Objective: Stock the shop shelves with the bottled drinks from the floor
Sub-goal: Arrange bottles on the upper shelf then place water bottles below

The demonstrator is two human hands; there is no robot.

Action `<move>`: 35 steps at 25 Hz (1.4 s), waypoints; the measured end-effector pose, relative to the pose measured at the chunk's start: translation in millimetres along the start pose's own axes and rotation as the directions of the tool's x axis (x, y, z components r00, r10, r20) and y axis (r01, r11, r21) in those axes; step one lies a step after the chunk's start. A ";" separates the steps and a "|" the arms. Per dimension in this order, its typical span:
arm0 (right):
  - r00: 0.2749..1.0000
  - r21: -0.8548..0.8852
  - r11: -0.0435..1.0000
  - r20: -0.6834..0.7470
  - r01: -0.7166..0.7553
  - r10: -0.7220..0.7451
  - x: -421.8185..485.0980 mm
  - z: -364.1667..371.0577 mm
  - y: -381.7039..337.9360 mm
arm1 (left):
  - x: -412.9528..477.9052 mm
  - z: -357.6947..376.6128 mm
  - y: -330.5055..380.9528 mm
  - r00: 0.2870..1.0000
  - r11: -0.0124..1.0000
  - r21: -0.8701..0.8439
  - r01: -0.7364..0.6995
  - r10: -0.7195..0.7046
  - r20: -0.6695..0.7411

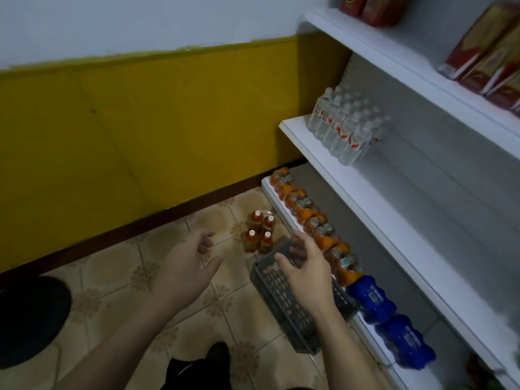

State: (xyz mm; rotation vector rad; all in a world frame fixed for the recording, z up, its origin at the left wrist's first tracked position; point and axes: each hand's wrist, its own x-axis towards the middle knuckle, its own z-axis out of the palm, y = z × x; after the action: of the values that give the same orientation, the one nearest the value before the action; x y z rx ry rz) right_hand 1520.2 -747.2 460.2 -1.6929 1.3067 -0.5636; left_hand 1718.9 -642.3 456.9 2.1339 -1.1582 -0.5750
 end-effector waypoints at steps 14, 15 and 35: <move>0.966 0.140 0.957 0.091 -0.255 0.244 173.6 109.4 53.6 | 178.5 33.4 -33.5 0.933 0.989 0.137 0.057 -0.102 0.345; 0.959 0.140 0.951 0.104 -0.275 0.262 194.7 117.5 57.5 | 199.2 38.8 -35.3 0.921 0.986 0.158 0.060 -0.115 0.372; 0.654 -0.217 0.694 0.232 -0.687 0.720 464.1 309.5 300.9 | 527.8 344.6 -234.1 0.630 0.974 0.224 0.026 -0.190 0.753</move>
State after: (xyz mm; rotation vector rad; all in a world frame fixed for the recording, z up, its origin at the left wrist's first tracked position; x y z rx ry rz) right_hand 1764.3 -1073.9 -24.8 -1.1321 1.6402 0.2369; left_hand 1907.9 -1107.4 9.7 2.1646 -1.5720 -1.6217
